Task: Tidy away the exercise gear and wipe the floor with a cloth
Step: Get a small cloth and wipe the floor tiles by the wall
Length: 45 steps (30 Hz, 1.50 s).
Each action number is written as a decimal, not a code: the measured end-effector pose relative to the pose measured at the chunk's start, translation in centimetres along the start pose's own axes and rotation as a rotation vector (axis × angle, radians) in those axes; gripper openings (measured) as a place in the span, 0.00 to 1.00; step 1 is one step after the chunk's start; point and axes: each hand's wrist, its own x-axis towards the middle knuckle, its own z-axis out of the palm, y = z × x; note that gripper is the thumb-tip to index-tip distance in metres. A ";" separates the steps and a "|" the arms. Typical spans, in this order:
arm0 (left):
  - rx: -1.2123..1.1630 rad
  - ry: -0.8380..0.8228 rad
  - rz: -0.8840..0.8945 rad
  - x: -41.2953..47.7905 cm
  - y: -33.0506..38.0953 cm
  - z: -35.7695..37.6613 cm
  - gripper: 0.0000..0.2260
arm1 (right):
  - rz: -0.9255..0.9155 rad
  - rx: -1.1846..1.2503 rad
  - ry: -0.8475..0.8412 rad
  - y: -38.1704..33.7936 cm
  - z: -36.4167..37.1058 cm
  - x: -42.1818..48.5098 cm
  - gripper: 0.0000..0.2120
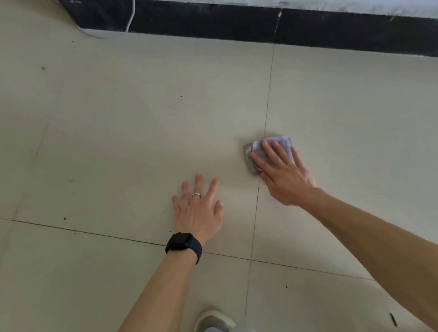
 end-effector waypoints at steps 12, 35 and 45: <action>-0.008 -0.138 -0.091 0.2 1.2 -0.8 0.26 | -0.416 0.226 -0.063 -5.0 8.1 -17.8 0.31; 0.079 0.034 0.143 -32.9 36.6 -46.8 0.19 | 0.339 0.659 -0.125 10.7 -59.3 -40.0 0.25; 0.030 0.301 0.418 -46.4 56.2 -68.9 0.18 | 0.344 0.704 0.469 18.3 -85.2 -58.4 0.21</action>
